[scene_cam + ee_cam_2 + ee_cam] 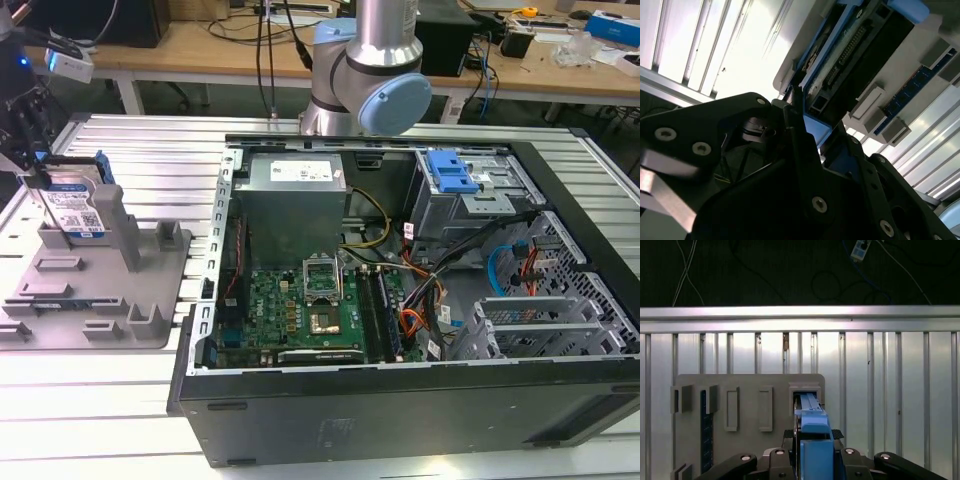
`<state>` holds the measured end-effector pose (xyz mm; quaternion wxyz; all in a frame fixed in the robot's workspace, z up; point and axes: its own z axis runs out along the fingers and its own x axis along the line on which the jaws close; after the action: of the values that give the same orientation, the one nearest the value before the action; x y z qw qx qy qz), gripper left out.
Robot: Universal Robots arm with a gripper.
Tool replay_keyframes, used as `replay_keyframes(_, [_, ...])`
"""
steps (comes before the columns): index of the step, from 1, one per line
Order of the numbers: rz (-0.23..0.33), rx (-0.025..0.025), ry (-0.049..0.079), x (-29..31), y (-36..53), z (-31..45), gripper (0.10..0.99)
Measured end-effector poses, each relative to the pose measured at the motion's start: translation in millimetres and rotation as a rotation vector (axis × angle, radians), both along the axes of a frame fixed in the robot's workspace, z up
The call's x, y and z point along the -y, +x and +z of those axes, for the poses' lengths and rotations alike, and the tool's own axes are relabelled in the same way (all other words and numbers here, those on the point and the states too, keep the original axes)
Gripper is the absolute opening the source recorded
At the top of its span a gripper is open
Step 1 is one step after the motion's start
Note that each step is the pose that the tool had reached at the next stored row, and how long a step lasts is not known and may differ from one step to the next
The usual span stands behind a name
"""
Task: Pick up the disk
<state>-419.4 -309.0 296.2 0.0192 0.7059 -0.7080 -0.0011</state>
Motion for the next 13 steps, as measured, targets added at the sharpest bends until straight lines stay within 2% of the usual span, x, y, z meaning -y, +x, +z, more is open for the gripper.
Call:
replay_keyframes(2, [0.000, 0.0010, 0.001, 0.0, 0.0, 3.3, 0.365])
replay_keyframes(3, [0.000, 0.0001, 0.000, 0.1, 0.0, 13.2, 0.365])
replay_keyframes(4, [0.000, 0.0002, 0.000, 0.2, 0.0, 20.0, 0.365])
replay_keyframes(7, [0.000, 0.0002, 0.000, 0.2, 0.0, 34.7, 0.365])
replay_keyframes(10, [0.000, 0.0000, 0.000, 0.2, 0.0, 62.4, 0.365])
replay_keyframes(13, [0.000, 0.0001, 0.000, 0.2, 0.0, 78.6, 0.365])
